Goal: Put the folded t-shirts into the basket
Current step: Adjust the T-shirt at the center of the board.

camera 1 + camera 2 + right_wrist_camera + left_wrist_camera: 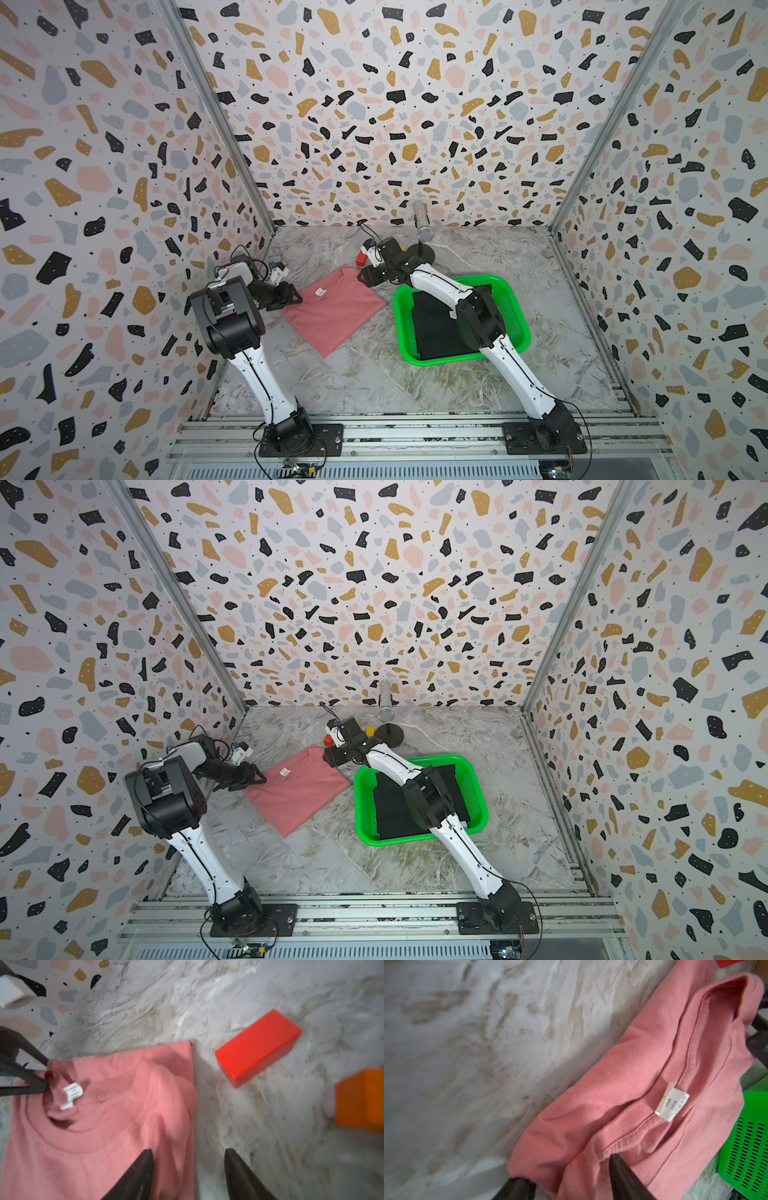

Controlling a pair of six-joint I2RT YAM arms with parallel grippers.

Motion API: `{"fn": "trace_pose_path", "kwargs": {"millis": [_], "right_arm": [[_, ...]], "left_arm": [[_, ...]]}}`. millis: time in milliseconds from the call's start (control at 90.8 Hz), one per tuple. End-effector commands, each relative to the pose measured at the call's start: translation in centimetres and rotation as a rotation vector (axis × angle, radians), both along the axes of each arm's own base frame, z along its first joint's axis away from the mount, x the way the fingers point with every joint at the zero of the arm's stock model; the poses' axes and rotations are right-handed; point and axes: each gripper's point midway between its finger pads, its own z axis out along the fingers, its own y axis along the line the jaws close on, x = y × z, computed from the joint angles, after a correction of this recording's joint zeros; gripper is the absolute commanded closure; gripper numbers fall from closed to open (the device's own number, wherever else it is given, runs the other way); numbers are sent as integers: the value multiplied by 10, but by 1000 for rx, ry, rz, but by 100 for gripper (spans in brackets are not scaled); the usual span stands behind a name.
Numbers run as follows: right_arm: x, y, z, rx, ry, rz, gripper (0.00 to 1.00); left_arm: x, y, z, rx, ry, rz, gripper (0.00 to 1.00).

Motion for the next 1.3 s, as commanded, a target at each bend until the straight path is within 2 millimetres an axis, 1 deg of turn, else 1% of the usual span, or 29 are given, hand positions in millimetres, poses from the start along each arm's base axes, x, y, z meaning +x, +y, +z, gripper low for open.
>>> {"fn": "trace_pose_path", "kwargs": {"millis": [0,44,99,176,275,407,496,584,661,694,771,848,903,925,947,969,991,1035,1101,1156,1200,1233,1255,1266,1288], "right_arm": [[-51,3,89,26,-85,140,45],[-65,3,84,-6,-95,167,48],[-77,0,70,-59,-89,186,52],[-90,-1,49,-111,-58,198,58],[-97,2,23,-160,-37,199,67],[-90,1,-14,-253,-52,169,80],[-90,-2,-33,-322,-58,164,88],[-101,-5,-46,-384,-75,197,93],[-118,-6,-52,-423,-74,241,97],[-129,-5,-50,-414,-55,269,100],[-162,1,-48,-371,4,358,100],[-207,11,-41,-310,50,517,100],[-239,21,-30,-250,57,646,100],[-248,23,-26,-232,59,688,100],[-267,28,-22,-222,57,742,100],[-278,32,-17,-212,53,777,100],[-285,34,-13,-200,54,805,100],[-294,40,-1,-168,54,842,92],[-297,49,20,-110,51,862,82],[-285,56,36,-93,14,815,75],[-269,62,48,-75,-13,756,69],[-253,63,57,-57,-23,703,65],[-246,65,63,-48,-27,671,63],[-232,62,65,-46,-30,635,62],[-215,57,70,-40,-30,587,61]], "left_arm": [[6,4,-2,22,-4,0,42],[7,5,-1,26,-6,-1,42],[7,4,-1,25,-5,-1,42],[8,5,1,25,-7,2,42],[8,5,2,26,-11,1,41],[7,5,3,29,-6,3,41],[5,5,2,31,-2,1,41],[4,5,2,33,4,-1,40],[3,5,3,37,8,-1,40],[3,5,2,37,9,-2,40],[4,5,3,34,5,2,40],[7,7,5,37,3,3,40],[9,8,7,39,2,2,40],[10,8,8,40,-1,0,40],[11,8,8,41,-2,0,40],[11,9,9,42,-2,-2,40],[12,9,8,43,-3,-5,40],[12,8,9,43,-3,-11,40],[11,8,7,39,2,-21,39],[10,6,7,34,4,-31,39],[9,5,6,28,5,-40,38],[8,4,6,26,3,-48,38],[7,3,6,21,3,-54,38],[7,3,7,21,2,-57,38],[7,2,7,18,1,-63,38]]}}
